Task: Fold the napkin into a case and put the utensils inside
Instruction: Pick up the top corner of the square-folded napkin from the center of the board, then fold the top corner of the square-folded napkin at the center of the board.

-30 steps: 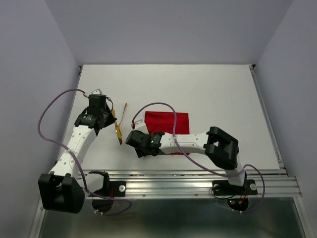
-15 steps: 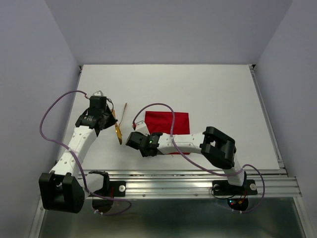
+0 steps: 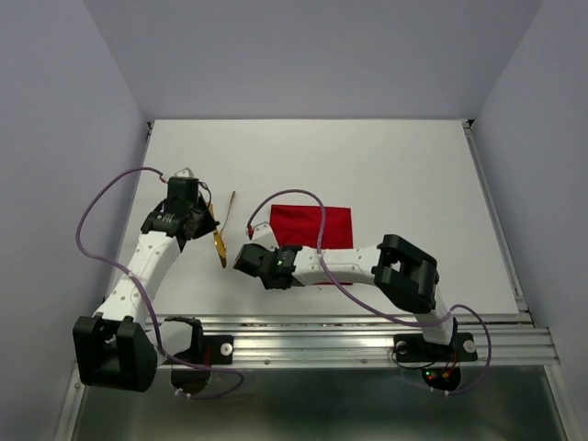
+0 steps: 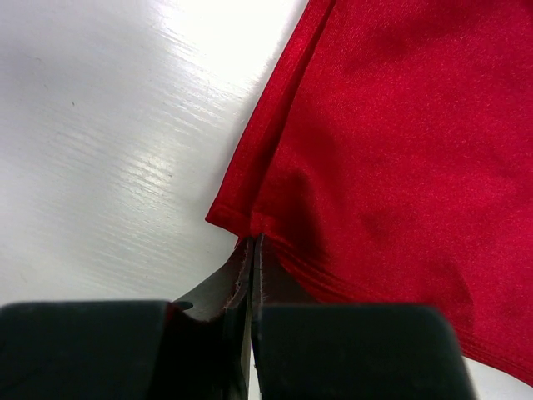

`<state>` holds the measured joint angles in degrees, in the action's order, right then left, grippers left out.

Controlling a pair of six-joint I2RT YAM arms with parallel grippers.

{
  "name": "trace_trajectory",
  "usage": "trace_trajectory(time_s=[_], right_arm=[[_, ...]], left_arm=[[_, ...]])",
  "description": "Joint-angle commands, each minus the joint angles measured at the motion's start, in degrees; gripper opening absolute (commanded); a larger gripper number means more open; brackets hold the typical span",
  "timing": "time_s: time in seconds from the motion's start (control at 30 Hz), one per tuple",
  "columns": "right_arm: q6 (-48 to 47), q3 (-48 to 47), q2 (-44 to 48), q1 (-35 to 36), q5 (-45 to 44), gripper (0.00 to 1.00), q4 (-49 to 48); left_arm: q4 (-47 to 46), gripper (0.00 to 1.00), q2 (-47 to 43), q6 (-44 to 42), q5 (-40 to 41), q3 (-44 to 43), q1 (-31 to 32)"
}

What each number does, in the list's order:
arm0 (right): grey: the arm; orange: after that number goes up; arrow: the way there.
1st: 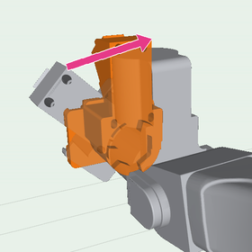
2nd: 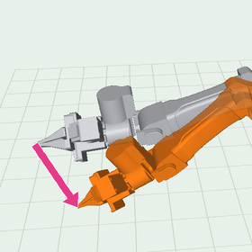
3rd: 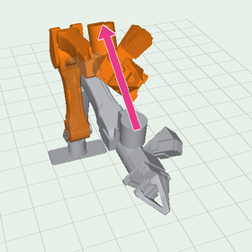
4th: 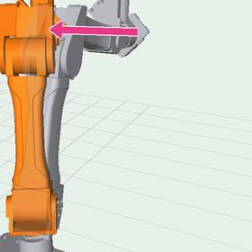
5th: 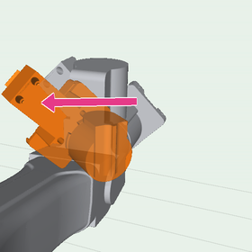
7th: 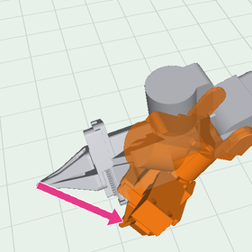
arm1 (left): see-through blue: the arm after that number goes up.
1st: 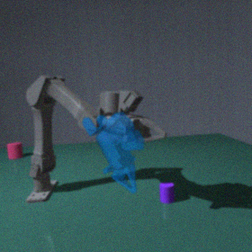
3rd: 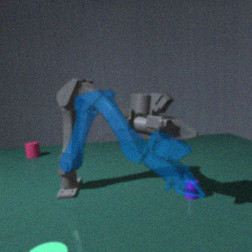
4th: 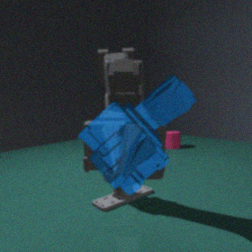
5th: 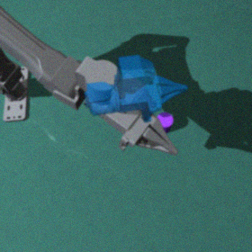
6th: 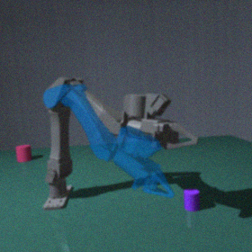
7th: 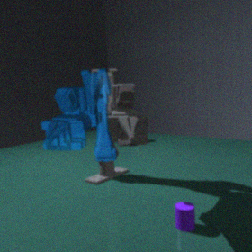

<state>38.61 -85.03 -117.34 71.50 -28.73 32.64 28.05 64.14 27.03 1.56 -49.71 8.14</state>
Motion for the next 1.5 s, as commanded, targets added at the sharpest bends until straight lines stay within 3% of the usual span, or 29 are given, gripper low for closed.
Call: trace_trajectory(time_s=[0.0,0.43,1.47], right_arm=[[0.8,-2.2,4.5,0.0,-3.6,0.01,0.3],[1.2,-1.4,7.1,-3.3,-2.4,0.01,0.0],[1.0,4.8,12.6,-21.9,-0.8,0.01,-5.7]], left_arm=[[-1.3,0.1,-0.1,-0.9,-0.3,0.4,-0.3],[-1.8,0.1,1.1,-1.0,-0.8,0.0,-0.3],[-1.2,0.1,4.2,-2.7,-4.0,-3.5,-0.3]])
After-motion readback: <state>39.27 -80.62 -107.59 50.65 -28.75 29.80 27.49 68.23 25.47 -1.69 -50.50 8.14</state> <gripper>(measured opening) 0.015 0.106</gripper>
